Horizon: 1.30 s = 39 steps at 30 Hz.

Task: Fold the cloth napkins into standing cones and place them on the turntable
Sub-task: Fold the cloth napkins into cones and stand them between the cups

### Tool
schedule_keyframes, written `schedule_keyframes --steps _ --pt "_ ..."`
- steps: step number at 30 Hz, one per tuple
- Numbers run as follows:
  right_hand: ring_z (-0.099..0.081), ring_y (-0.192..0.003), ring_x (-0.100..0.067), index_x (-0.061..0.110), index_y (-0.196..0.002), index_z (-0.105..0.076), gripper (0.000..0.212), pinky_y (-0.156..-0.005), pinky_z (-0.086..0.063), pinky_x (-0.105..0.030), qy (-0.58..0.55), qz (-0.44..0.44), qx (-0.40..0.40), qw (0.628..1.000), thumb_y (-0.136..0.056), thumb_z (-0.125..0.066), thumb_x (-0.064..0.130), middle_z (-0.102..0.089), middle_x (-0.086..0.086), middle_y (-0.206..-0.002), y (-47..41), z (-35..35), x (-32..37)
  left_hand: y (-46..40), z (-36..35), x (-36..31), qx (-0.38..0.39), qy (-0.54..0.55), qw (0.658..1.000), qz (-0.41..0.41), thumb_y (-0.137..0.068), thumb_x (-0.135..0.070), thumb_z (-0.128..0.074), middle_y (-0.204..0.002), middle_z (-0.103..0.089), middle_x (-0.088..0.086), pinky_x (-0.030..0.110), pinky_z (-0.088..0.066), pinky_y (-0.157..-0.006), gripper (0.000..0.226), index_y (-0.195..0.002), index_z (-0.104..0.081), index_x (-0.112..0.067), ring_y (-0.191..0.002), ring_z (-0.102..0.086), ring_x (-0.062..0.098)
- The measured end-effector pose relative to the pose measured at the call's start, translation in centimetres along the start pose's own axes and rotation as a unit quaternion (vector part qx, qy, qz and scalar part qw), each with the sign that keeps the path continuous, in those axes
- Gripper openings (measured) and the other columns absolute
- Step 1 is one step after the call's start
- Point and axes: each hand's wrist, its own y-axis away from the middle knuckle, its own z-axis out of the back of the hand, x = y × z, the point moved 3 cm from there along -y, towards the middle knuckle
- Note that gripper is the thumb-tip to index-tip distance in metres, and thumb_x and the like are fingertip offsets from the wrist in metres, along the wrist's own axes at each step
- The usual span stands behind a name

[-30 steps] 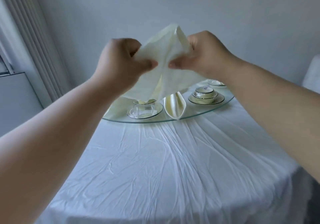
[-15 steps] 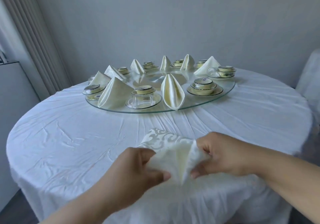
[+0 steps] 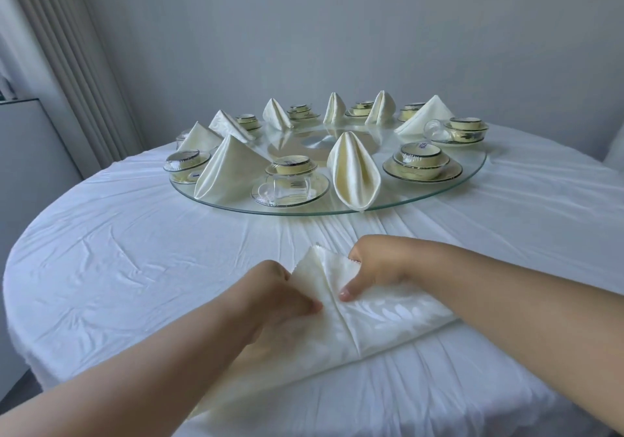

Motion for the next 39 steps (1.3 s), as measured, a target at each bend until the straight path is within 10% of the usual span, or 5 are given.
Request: schedule_keyframes --steps 6,24,31,35,39 --pt "-0.054 -0.061 -0.014 0.017 -0.07 -0.056 0.03 -0.055 -0.038 -0.026 0.016 0.01 -0.053 0.998 -0.075 -0.079 0.037 -0.057 0.003 -0.067 0.3 -0.8 -0.3 0.3 -0.1 0.0 -0.129 -0.226 0.958 -0.119 -0.083 -0.039 -0.059 -0.063 -0.053 -0.007 0.028 -0.034 -0.051 0.03 -0.068 -0.046 -0.016 -0.058 -0.049 0.014" --pt "-0.046 -0.073 -0.018 0.014 -0.084 -0.046 0.031 -0.058 -0.031 -0.03 0.104 0.018 -0.128 0.986 -0.097 -0.048 0.043 -0.048 0.002 -0.079 -0.7 -0.8 -0.6 -2.4 0.3 -0.1 -0.096 -0.206 0.972 -0.056 -0.082 -0.032 -0.064 -0.079 -0.064 0.001 0.026 -0.041 -0.06 0.025 -0.088 -0.063 -0.008 -0.068 -0.057 0.018" --pt "-0.049 -0.08 -0.016 0.019 -0.089 -0.048 0.028 -0.056 -0.032 -0.026 0.111 0.03 -0.177 0.977 -0.095 -0.05 0.046 -0.048 0.007 -0.086 -0.8 -1.2 -0.6 -0.6 -0.7 -0.9 -0.169 -0.285 0.896 -0.295 -0.084 -0.016 -0.061 -0.082 -0.049 -0.013 0.027 -0.042 -0.07 0.017 -0.097 -0.066 -0.026 -0.082 -0.055 0.014" --pt "-0.049 -0.085 -0.014 0.024 -0.09 -0.047 0.025 -0.068 -0.036 -0.029 0.088 0.047 -0.21 0.973 -0.091 -0.055 0.047 -0.049 0.009 -0.095 -0.8 -1.4 -1.1 0.3 -1.1 -0.5 -0.125 -0.298 0.889 -0.324 -0.094 -0.021 -0.048 -0.107 -0.062 -0.01 0.022 -0.042 -0.081 0.026 -0.112 -0.067 -0.025 -0.102 -0.058 0.012" --pt "-0.05 -0.09 -0.013 0.023 -0.097 -0.05 0.026 -0.073 -0.039 -0.03 0.076 0.073 -0.242 0.965 -0.089 -0.059 0.046 -0.051 0.01 -0.1 -0.7 -1.6 -1.2 2.6 -1.8 0.2 -0.059 -0.365 0.871 -0.322 -0.093 -0.061 -0.016 -0.148 -0.039 -0.012 0.028 -0.035 -0.1 0.065 -0.149 -0.026 -0.03 -0.123 -0.042 0.016"
